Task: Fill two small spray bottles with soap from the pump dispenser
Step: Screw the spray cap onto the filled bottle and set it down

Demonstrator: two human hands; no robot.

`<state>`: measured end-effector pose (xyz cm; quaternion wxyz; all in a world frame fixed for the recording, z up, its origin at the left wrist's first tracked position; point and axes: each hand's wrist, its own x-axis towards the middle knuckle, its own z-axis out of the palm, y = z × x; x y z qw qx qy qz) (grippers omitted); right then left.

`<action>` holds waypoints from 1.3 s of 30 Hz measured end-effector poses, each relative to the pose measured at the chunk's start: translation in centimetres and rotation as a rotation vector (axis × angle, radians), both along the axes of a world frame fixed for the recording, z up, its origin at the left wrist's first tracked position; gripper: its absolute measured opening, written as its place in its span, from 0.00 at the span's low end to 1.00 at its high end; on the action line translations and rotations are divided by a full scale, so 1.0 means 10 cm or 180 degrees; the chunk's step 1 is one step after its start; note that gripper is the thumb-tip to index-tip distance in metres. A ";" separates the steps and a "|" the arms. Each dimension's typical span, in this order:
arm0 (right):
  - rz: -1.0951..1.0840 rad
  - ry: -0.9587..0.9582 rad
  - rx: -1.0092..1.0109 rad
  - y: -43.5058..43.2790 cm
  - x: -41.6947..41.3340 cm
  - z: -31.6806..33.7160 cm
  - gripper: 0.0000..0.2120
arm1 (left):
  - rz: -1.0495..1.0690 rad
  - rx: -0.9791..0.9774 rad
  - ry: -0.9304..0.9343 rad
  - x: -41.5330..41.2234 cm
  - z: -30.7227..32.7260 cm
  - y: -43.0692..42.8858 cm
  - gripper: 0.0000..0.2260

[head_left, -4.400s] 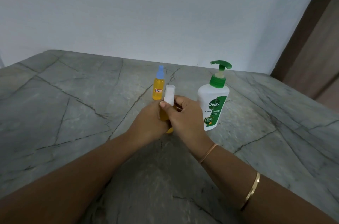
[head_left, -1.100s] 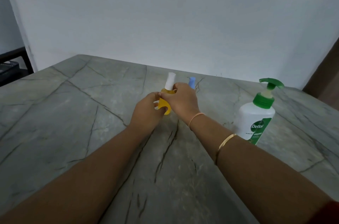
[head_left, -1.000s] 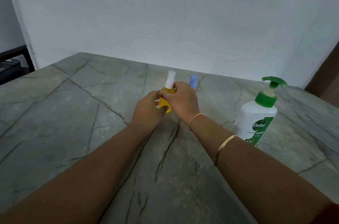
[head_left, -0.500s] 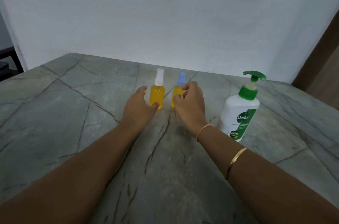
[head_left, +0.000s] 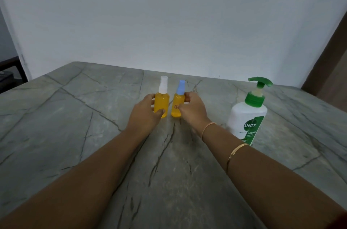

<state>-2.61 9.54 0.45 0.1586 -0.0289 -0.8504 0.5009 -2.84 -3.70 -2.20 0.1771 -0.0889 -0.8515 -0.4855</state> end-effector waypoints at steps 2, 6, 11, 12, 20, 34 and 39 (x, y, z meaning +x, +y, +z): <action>0.0054 0.0093 0.0161 -0.06 0.00 -0.06 0.16 | -0.0026 -0.0065 0.0015 -0.02 0.00 0.00 0.22; 0.0032 0.0252 0.0248 -0.10 -0.02 -0.12 0.13 | -0.0022 -0.0153 0.0017 -0.07 -0.01 0.00 0.22; 0.0057 0.0225 0.0448 -0.07 -0.06 -0.11 0.14 | -0.0058 -0.0145 0.0053 -0.11 -0.04 0.00 0.22; 0.0025 0.0205 0.0482 -0.07 -0.07 -0.11 0.15 | -0.0044 -0.0124 0.0052 -0.12 -0.05 0.00 0.22; -0.0035 0.0034 0.0725 -0.07 -0.30 -0.08 0.13 | 0.0054 -0.0148 -0.0034 -0.26 -0.03 0.04 0.21; -0.0244 -0.0117 0.0653 -0.07 -0.64 -0.01 0.10 | 0.0110 -0.0467 -0.0066 -0.71 -0.02 0.15 0.22; -0.0290 -0.0129 0.0673 -0.08 -0.66 -0.01 0.09 | 0.0101 -0.0496 -0.0018 -0.76 -0.04 0.17 0.21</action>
